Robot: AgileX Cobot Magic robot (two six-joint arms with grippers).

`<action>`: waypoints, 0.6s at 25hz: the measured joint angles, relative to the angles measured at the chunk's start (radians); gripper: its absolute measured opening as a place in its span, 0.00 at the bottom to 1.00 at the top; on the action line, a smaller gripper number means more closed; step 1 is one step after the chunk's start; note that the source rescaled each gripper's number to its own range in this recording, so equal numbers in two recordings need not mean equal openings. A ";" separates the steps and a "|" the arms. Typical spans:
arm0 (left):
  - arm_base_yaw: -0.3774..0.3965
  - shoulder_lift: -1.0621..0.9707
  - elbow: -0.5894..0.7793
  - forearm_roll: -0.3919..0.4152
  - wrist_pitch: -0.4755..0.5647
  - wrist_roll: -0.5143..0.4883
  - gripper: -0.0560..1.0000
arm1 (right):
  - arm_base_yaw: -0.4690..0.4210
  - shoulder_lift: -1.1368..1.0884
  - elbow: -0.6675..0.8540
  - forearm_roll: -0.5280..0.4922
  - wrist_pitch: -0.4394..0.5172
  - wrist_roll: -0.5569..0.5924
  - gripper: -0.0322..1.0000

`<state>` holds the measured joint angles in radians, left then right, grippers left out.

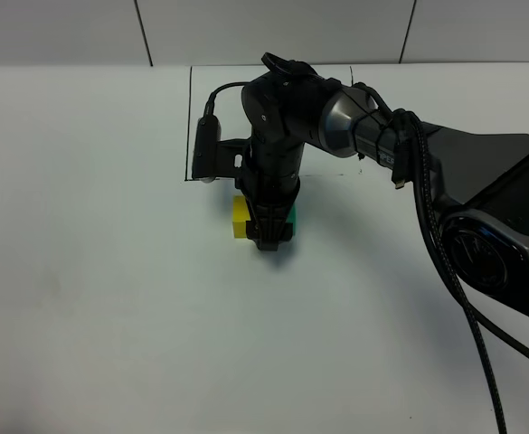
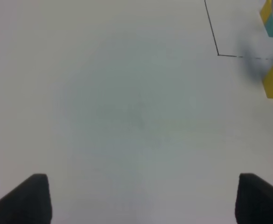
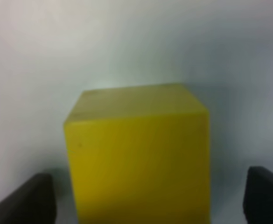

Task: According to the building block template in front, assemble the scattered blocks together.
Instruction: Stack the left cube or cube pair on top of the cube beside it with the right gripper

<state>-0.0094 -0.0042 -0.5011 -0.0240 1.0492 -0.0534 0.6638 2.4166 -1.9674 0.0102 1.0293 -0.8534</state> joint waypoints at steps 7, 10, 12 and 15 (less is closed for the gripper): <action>0.000 0.000 0.000 0.000 0.000 0.000 0.75 | -0.001 0.000 0.000 0.000 0.001 0.000 0.05; 0.000 0.000 0.000 0.000 0.000 0.000 0.75 | -0.001 0.000 -0.001 0.000 0.001 0.015 0.05; 0.000 0.000 0.000 0.000 0.000 0.000 0.75 | -0.001 0.000 -0.001 -0.010 0.003 0.057 0.05; 0.000 0.000 0.000 0.000 0.000 0.000 0.75 | -0.001 -0.006 -0.001 -0.037 0.012 0.175 0.05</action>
<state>-0.0094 -0.0042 -0.5011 -0.0240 1.0492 -0.0534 0.6629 2.4104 -1.9681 -0.0268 1.0412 -0.6784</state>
